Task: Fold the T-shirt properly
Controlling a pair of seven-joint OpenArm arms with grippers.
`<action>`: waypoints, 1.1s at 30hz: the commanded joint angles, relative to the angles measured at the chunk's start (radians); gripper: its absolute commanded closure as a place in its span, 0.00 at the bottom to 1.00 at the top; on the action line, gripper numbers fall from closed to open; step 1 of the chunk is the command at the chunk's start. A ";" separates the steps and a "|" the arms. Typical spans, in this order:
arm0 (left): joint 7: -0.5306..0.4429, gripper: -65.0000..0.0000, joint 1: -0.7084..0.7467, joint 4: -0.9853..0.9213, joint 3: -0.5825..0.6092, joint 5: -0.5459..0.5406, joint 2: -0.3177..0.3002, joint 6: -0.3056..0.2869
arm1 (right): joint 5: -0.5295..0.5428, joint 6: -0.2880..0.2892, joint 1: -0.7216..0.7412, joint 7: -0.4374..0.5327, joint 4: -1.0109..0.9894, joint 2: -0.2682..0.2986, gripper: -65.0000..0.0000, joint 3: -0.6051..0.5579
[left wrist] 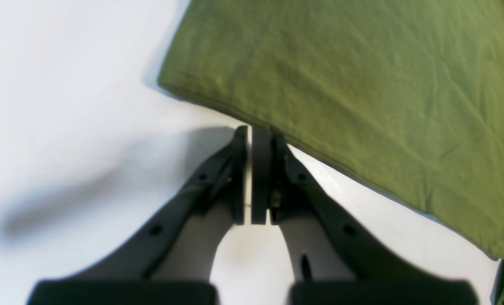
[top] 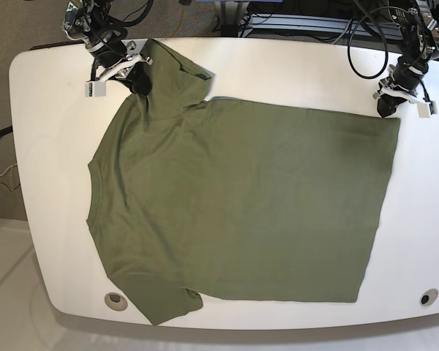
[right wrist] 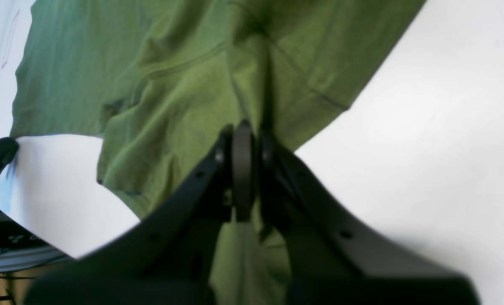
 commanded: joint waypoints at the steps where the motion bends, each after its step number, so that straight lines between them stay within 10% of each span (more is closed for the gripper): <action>1: -0.019 0.98 -0.002 0.015 -0.012 -0.013 -0.017 -0.007 | -0.008 0.002 -0.002 -0.004 0.008 0.005 1.00 0.001; 5: -0.044 0.74 -0.004 0.011 0.020 -0.010 -0.016 -0.013 | -0.008 0.003 -0.005 -0.004 0.009 0.003 1.00 0.002; 15: -0.026 0.47 0.005 0.034 0.050 -0.008 -0.030 -0.031 | -0.007 0.014 -0.006 0.001 0.005 0.004 1.00 0.002; 33: 0.008 0.47 -0.016 0.060 -0.022 -0.009 -0.031 -0.031 | -0.013 0.021 -0.010 0.006 0.002 0.006 1.00 0.001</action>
